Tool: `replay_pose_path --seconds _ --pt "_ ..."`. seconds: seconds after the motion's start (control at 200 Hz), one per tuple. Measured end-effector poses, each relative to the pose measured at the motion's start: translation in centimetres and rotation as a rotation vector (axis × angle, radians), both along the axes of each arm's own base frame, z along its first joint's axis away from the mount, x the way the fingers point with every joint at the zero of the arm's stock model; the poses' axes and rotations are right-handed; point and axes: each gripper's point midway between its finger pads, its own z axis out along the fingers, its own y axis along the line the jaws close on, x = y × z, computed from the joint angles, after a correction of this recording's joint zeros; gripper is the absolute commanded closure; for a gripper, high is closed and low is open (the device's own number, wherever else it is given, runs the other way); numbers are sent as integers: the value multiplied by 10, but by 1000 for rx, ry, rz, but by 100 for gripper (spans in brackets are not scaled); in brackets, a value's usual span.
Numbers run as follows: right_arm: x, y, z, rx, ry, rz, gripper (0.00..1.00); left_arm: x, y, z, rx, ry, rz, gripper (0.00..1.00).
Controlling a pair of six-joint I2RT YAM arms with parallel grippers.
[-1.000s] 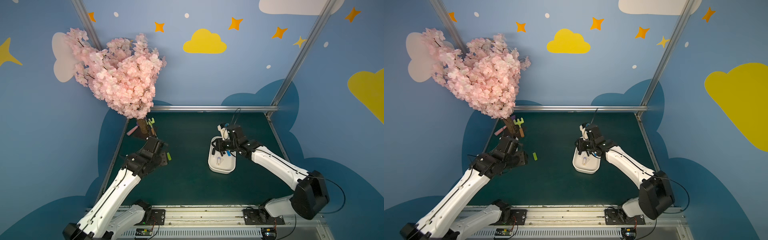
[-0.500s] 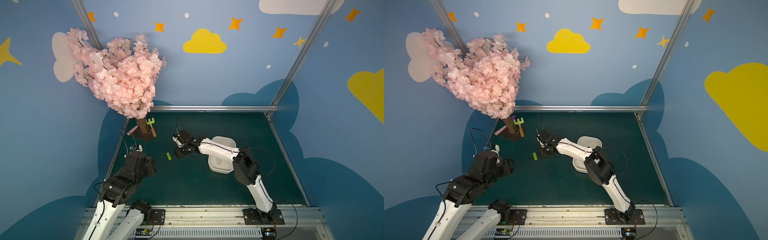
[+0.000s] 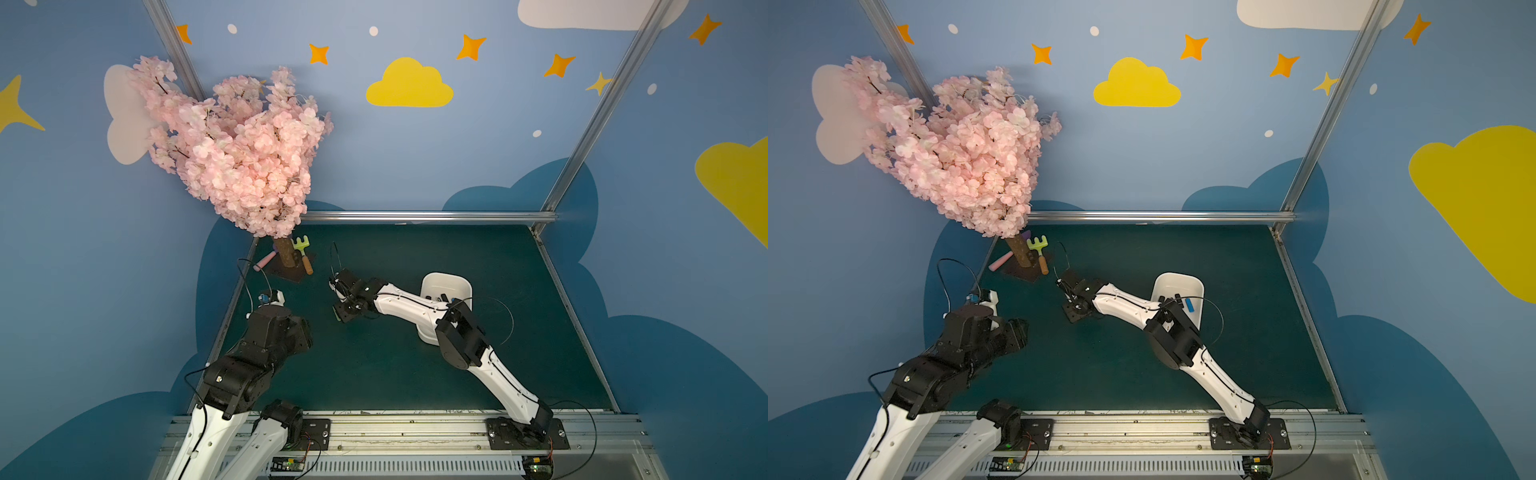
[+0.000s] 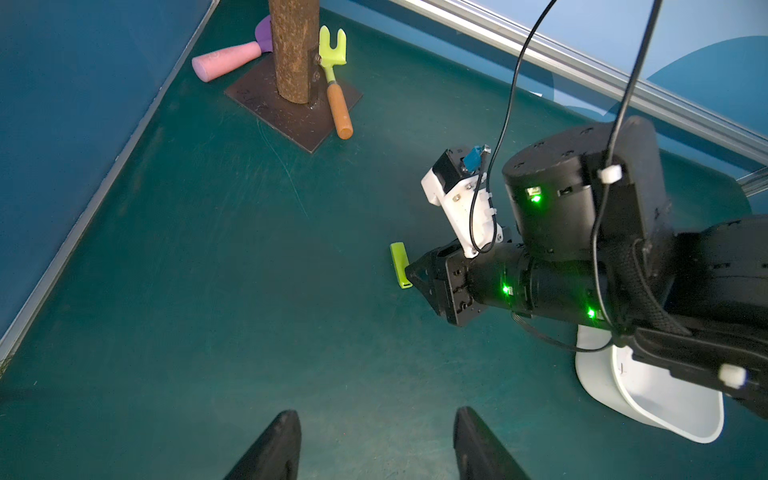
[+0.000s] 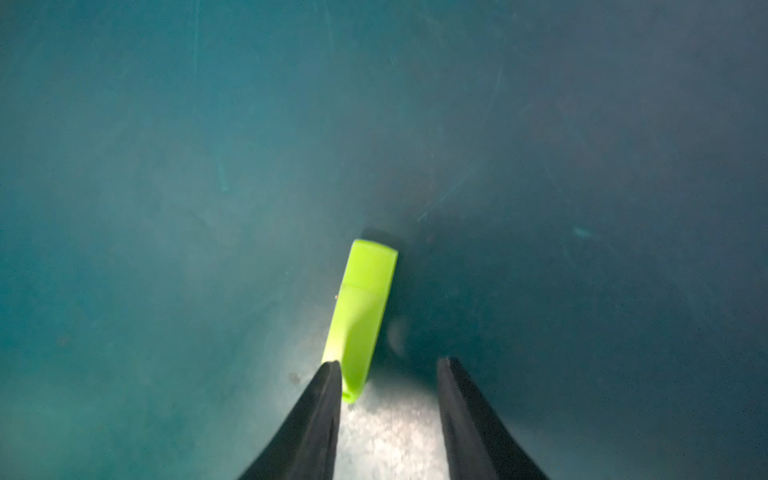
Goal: Put the usb flash drive into the storage box
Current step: Pick up the USB flash from the center of the board.
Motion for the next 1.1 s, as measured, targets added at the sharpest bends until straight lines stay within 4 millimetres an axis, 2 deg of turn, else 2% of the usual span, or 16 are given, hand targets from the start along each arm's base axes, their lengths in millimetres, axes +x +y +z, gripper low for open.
replay_pose_path --seconds 0.145,0.285,0.445,1.101 --pt "-3 12 2 22 -41 25 56 -1 0 3 -4 -15 0 37" --pt "-8 22 -11 10 -62 46 57 -2 1 3 -5 -18 0 37" --pt "-9 30 -11 9 -98 48 59 -2 0 3 -6 -18 0 37" --pt "-2 30 -13 -24 -152 7 85 -1 0 4 -6 -26 -4 37"
